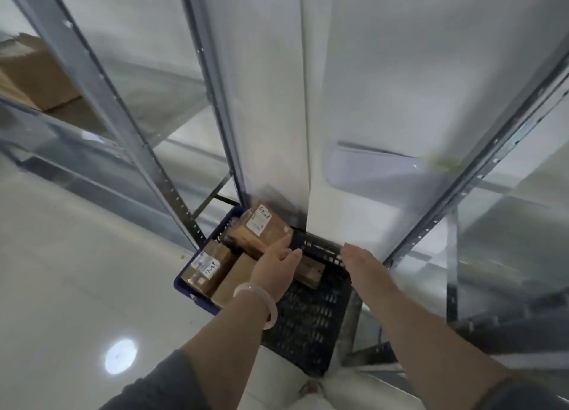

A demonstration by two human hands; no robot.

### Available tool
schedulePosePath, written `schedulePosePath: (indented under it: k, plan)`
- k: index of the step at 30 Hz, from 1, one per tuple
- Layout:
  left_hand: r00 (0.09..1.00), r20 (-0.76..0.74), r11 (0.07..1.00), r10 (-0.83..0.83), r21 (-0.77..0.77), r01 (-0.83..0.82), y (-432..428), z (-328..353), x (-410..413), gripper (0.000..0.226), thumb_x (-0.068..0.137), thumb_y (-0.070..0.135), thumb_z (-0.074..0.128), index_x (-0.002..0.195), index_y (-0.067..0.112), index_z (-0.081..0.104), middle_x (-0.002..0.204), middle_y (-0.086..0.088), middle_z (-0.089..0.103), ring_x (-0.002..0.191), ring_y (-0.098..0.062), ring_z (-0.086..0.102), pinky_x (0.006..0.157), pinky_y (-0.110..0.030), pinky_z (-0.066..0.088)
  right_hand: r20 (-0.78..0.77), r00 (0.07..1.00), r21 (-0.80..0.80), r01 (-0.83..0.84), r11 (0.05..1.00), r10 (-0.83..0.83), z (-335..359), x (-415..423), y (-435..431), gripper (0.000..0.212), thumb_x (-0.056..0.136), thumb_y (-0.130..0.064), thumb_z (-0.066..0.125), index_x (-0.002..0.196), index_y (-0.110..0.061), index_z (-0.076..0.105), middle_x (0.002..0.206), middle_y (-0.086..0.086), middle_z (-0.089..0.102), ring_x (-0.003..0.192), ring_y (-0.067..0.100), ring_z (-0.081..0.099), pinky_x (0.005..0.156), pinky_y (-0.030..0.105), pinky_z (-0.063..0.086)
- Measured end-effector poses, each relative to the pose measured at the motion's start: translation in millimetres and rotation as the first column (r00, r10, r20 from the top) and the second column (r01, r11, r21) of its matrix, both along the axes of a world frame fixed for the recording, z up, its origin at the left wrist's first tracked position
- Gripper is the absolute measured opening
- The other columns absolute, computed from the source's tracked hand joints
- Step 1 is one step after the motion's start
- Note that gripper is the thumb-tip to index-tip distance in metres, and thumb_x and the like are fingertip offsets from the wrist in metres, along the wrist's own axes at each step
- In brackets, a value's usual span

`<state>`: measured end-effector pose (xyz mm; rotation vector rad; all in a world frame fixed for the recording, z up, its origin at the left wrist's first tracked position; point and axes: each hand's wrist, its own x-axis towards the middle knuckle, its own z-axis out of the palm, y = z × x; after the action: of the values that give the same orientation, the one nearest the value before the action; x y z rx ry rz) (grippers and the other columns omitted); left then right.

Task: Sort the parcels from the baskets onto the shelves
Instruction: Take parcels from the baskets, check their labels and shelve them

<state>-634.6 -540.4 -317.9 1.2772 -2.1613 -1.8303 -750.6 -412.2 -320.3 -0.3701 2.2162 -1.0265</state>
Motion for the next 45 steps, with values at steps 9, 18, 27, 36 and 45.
schedulePosePath:
  k: [9, 18, 27, 36, 45]
  plan:
    - [0.977, 0.187, 0.988, -0.102, 0.134, 0.078, -63, -120, -69, 0.051, 0.101, 0.037, 0.045, 0.151, 0.033, 0.032, 0.146, 0.007, 0.047, 0.132, -0.016, 0.044, 0.097, -0.025, 0.03, 0.127, 0.989, 0.307, 0.029, 0.951, -0.072, -124, -47, -37, 0.046, 0.1, -0.039, 0.045, 0.141, -0.021, 0.046, 0.139, 0.004, 0.053, 0.124, 0.024, 0.052, 0.099, 0.03, 0.04]
    - [0.919, 0.329, 0.953, -0.217, 0.274, 0.127, -116, -299, -124, 0.054, 0.102, 0.034, 0.046, 0.153, 0.033, 0.027, 0.152, 0.006, 0.039, 0.138, -0.014, 0.038, 0.094, -0.02, 0.028, 0.176, 0.981, 0.463, -0.154, 0.873, 0.079, -309, -69, -69, 0.059, 0.097, -0.041, 0.051, 0.151, -0.026, 0.031, 0.151, -0.005, 0.037, 0.137, 0.015, 0.038, 0.114, 0.031, 0.031]
    - [0.86, 0.413, 0.942, -0.3, 0.274, 0.197, -164, -486, -177, 0.056, 0.102, 0.037, 0.045, 0.153, 0.038, 0.022, 0.158, 0.005, 0.029, 0.13, -0.017, 0.046, 0.09, -0.021, 0.041, 0.113, 0.961, 0.551, -0.271, 0.789, 0.252, -492, -122, -117, 0.073, 0.095, -0.049, 0.049, 0.155, -0.031, 0.012, 0.161, -0.006, 0.015, 0.147, 0.016, 0.017, 0.119, 0.036, 0.021]
    - [0.849, 0.429, 0.943, -0.308, 0.257, 0.212, -172, -603, -206, 0.065, 0.101, 0.03, 0.049, 0.156, 0.031, 0.013, 0.163, 0.004, 0.014, 0.146, -0.021, 0.024, 0.112, -0.027, 0.025, 0.035, 0.92, 0.628, -0.324, 0.707, 0.39, -602, -162, -129, 0.077, 0.096, -0.05, 0.046, 0.156, -0.028, 0.002, 0.163, -0.003, 0.005, 0.149, 0.018, 0.009, 0.119, 0.035, 0.018]
    - [0.83, 0.484, 0.961, -0.277, 0.131, 0.245, -170, -662, -227, 0.079, 0.1, 0.027, 0.049, 0.155, 0.032, -0.008, 0.164, 0.007, -0.006, 0.149, -0.023, 0.012, 0.117, -0.032, 0.021, -0.062, 0.907, 0.586, -0.304, 0.751, 0.416, -670, -199, -156, 0.087, 0.086, -0.049, 0.061, 0.155, -0.031, 0.01, 0.163, -0.001, -0.003, 0.149, 0.023, 0.006, 0.119, 0.04, 0.021]
